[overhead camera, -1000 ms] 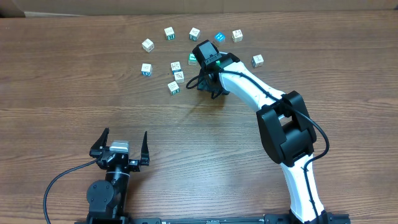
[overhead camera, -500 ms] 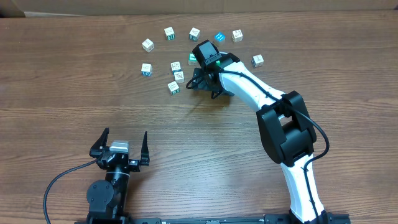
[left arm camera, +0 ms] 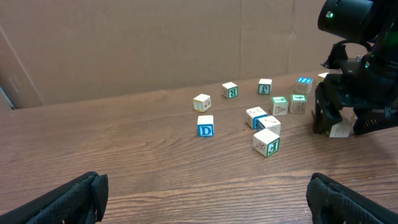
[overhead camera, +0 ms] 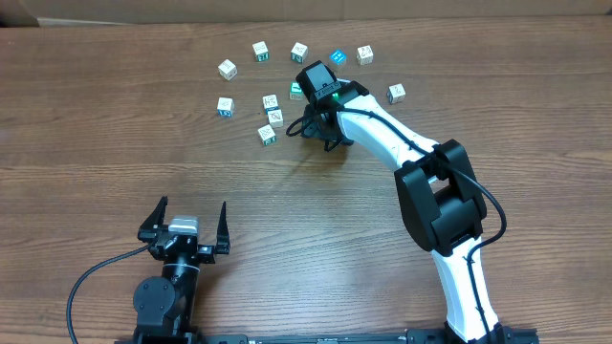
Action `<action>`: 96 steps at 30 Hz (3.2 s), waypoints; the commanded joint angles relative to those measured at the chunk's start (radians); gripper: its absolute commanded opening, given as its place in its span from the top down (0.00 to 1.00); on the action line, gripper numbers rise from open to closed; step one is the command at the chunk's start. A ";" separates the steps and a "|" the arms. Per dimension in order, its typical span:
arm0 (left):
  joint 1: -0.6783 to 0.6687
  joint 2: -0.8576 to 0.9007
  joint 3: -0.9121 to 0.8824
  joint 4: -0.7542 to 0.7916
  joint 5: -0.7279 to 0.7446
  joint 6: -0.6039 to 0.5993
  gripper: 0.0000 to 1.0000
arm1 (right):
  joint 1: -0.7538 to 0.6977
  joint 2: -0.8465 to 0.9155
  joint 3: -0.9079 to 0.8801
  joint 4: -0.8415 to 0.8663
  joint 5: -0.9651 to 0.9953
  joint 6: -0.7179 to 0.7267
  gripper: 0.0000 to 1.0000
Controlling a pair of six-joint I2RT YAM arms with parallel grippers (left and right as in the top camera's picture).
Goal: Form a circle
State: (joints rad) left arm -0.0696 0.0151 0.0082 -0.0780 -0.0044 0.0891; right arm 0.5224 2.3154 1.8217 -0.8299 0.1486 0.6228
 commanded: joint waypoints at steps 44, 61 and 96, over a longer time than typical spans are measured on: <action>0.006 -0.011 -0.003 0.001 -0.003 0.023 0.00 | -0.006 0.004 -0.002 -0.003 0.008 -0.002 0.43; 0.006 -0.011 -0.003 0.001 -0.003 0.023 0.00 | -0.006 0.004 -0.002 -0.007 0.008 -0.002 0.44; 0.006 -0.011 -0.003 0.001 -0.003 0.023 0.00 | -0.006 0.004 -0.002 -0.006 0.008 -0.002 0.43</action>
State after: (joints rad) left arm -0.0696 0.0151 0.0082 -0.0780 -0.0044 0.0895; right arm 0.5220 2.3154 1.8217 -0.8387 0.1486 0.6212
